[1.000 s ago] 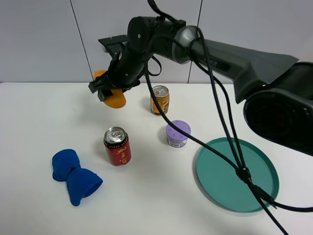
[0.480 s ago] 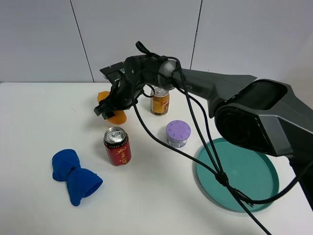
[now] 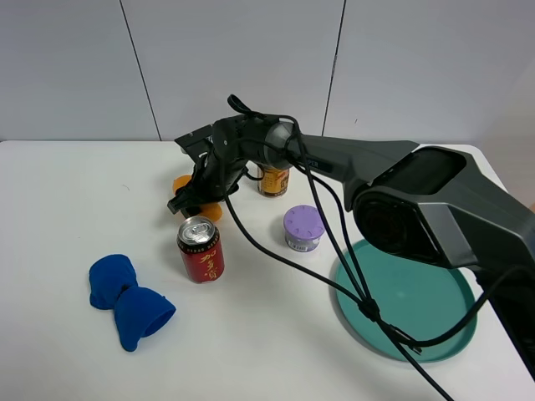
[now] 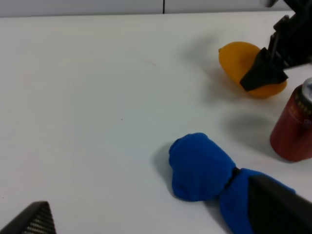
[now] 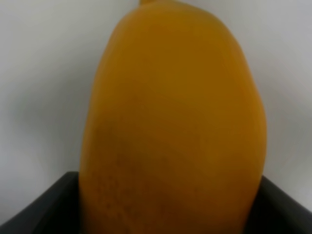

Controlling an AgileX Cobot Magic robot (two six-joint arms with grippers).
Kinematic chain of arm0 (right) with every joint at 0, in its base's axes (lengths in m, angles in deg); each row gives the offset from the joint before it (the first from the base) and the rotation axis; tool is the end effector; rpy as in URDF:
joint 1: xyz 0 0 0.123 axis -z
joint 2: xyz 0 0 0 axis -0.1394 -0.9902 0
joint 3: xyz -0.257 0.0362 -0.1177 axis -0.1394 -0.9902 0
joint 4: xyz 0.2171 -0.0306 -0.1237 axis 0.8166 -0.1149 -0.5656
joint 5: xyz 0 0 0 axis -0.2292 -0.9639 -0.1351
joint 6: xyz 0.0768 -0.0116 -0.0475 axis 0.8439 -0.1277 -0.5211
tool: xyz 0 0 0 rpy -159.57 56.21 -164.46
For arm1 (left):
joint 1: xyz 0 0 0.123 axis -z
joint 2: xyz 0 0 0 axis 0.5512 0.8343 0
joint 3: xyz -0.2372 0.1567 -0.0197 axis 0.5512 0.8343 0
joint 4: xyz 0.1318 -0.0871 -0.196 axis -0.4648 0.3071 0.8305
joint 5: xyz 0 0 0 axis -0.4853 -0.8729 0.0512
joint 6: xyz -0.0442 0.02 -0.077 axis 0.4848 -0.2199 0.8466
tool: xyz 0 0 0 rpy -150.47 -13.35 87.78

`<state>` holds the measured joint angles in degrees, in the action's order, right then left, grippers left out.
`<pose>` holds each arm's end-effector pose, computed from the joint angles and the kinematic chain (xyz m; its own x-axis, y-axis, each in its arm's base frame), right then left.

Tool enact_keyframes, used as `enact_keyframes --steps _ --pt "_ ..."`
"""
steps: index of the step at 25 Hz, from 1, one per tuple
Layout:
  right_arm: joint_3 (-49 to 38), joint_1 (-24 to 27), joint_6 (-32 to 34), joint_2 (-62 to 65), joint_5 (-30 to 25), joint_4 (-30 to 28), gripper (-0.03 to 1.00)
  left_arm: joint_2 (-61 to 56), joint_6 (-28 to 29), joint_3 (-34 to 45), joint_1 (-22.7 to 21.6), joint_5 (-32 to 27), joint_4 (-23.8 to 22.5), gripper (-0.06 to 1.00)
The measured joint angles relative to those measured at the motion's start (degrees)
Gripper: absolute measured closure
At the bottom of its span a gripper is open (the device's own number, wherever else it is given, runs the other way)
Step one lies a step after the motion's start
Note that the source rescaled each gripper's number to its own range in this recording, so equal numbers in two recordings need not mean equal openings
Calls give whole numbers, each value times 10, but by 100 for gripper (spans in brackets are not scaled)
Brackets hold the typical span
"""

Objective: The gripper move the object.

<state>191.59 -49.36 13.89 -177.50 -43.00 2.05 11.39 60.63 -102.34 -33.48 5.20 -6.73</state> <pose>0.3995 0.3671 0.1073 -0.6542 -0.5645 -0.5034 -0.6981 0.7068 0.1145 -0.0073 0.0019 0.2814 -0.4343 -0.0201 -0.9006 -0.0292 0.9995 -0.0082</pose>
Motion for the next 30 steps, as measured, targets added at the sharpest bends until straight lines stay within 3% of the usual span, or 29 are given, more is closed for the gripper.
enact_keyframes --steps 2,3,4,6,9,13,17,23,30 --pt "0 0 1 1 0 -3 97 0 0 0 0 0 0 -6" --pt "0 0 3 5 -2 -4 90 0 0 0 0 0 0 -6" --pt "0 0 6 9 -5 -4 73 0 0 0 0 0 0 -6" --pt "0 0 21 28 -8 -2 25 0 0 0 0 0 0 -6" --pt "0 0 30 75 -11 0 4 0 0 0 0 0 0 -6" --pt "0 0 32 155 -18 7 -2 0 0 0 0 0 0 -6" --pt "0 0 37 340 -22 -1 -3 0 0 0 0 0 0 -6" --pt "1 0 73 555 -63 -128 -3 0 0 0 0 0 0 -6" --pt "3 0 84 732 -211 -277 -3 0 0 0 0 0 0 -6"
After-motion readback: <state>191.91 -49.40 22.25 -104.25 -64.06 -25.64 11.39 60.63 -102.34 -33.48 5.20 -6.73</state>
